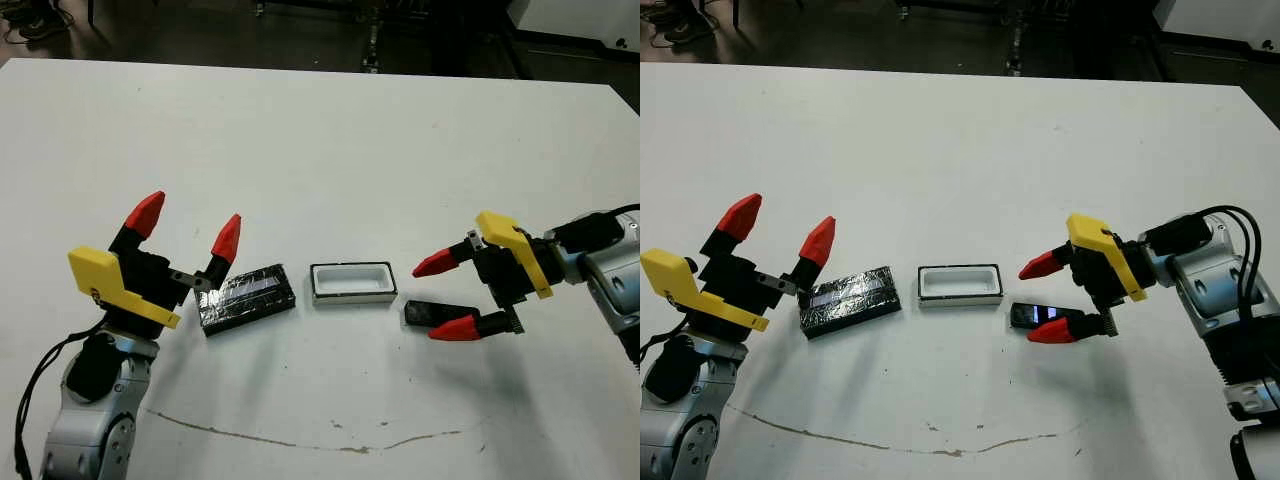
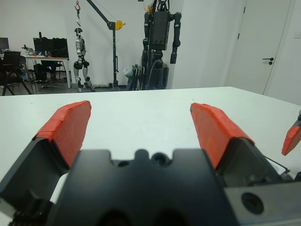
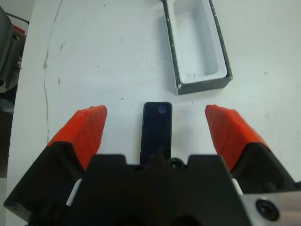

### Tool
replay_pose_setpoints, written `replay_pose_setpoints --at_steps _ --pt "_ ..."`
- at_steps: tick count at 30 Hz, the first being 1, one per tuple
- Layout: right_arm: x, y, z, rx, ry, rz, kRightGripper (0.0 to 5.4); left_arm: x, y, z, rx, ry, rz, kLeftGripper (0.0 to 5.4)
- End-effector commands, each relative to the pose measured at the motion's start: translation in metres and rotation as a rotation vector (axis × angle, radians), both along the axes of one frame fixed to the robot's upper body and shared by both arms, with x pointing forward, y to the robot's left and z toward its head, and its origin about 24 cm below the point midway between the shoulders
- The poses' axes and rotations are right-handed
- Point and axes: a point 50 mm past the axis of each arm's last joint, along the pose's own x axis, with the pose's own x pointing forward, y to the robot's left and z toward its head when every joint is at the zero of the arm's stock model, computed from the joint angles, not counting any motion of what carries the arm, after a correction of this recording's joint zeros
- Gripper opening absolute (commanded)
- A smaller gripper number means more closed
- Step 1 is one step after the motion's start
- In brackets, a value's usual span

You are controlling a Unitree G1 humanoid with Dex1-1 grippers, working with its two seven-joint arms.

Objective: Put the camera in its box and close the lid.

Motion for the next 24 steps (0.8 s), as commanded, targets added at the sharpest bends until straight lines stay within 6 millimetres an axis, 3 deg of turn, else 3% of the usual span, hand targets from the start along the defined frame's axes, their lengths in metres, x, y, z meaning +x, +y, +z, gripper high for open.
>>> replay_pose_setpoints --at_steps 1,24 --pt "-0.0018 -0.0028 -0.0047 -0.022 0.015 -0.026 5.40 -0.0013 0.0013 -0.0022 0.030 0.017 0.006 5.38" --pt "-0.0103 0.0019 -0.0059 -0.115 -0.153 0.027 5.40 -0.0021 0.0004 -0.0037 0.014 0.031 -0.007 5.38"
